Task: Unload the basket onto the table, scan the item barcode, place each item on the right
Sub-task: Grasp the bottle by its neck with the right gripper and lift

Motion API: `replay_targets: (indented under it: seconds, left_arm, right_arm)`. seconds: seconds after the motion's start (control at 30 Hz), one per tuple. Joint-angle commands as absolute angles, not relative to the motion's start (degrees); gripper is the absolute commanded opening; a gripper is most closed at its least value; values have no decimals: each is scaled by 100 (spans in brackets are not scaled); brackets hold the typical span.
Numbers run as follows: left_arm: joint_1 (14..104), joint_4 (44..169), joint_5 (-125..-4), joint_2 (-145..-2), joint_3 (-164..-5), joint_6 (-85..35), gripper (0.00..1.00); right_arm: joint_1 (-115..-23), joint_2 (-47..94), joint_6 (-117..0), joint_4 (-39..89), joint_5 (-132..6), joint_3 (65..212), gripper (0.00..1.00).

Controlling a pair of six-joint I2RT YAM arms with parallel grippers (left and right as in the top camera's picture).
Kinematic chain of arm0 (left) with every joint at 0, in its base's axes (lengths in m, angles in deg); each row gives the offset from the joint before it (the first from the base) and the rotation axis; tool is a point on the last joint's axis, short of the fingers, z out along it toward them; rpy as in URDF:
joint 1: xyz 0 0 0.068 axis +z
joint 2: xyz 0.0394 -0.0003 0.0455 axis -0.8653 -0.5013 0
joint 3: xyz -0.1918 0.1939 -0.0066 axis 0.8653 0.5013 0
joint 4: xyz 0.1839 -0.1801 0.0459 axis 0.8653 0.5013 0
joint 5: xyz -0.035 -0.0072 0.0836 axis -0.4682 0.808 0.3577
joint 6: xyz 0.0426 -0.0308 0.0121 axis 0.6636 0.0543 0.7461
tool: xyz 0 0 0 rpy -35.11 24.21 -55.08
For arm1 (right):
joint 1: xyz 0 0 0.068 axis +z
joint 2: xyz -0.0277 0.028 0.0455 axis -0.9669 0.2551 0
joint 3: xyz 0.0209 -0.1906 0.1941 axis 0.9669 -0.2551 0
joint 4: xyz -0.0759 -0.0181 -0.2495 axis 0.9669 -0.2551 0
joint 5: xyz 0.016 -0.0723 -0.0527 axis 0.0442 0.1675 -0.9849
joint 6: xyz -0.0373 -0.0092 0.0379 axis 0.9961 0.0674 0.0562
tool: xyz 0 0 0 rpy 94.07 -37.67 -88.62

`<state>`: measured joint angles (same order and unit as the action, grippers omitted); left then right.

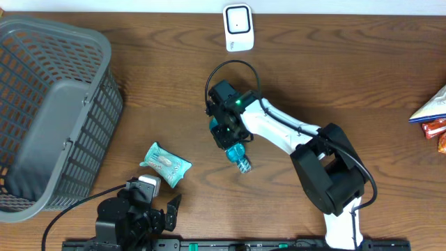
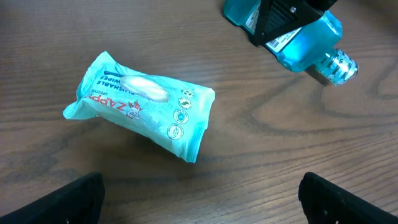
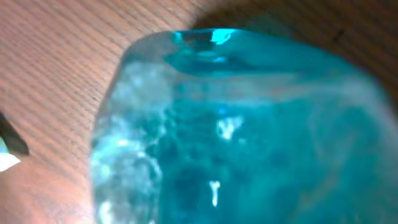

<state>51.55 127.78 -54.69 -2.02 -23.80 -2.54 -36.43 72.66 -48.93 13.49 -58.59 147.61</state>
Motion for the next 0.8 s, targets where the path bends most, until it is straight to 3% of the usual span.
replay_targets:
  seconds: [0.0,0.2,0.4,0.47,0.57,0.67,0.77]
  left_arm:
    - [5153,12848,-5495,-178,-2389,-262,100]
    - [5153,12848,-5495,-178,-2389,-260,99]
    - [5153,12848,-5495,-178,-2389,-262,99]
    - [5153,12848,-5497,-178,-2389,-262,99]
    - [5153,12850,-5495,-178,-2389,-262,99]
    - [5153,12848,-5495,-178,-2389,-262,99]
    - [5153,12848,-5495,-178,-2389,-262,99]
  right_arm:
    - [-3759,7506,-4571,1325,-5616,14623,35]
    - [-3774,7432,-4573,1126,-5607,14789,56]
    - [-3766,7023,-4573,988,-5612,15010,60]
    - [-3763,6918,-4573,986,-5610,15012,53]
    - [-3763,6912,-4569,864,-5612,15012,29]
    - [-3763,6912,-4528,785,-5612,15012,17]
    - [-3750,6912,-4528,765,-5614,15012,14]
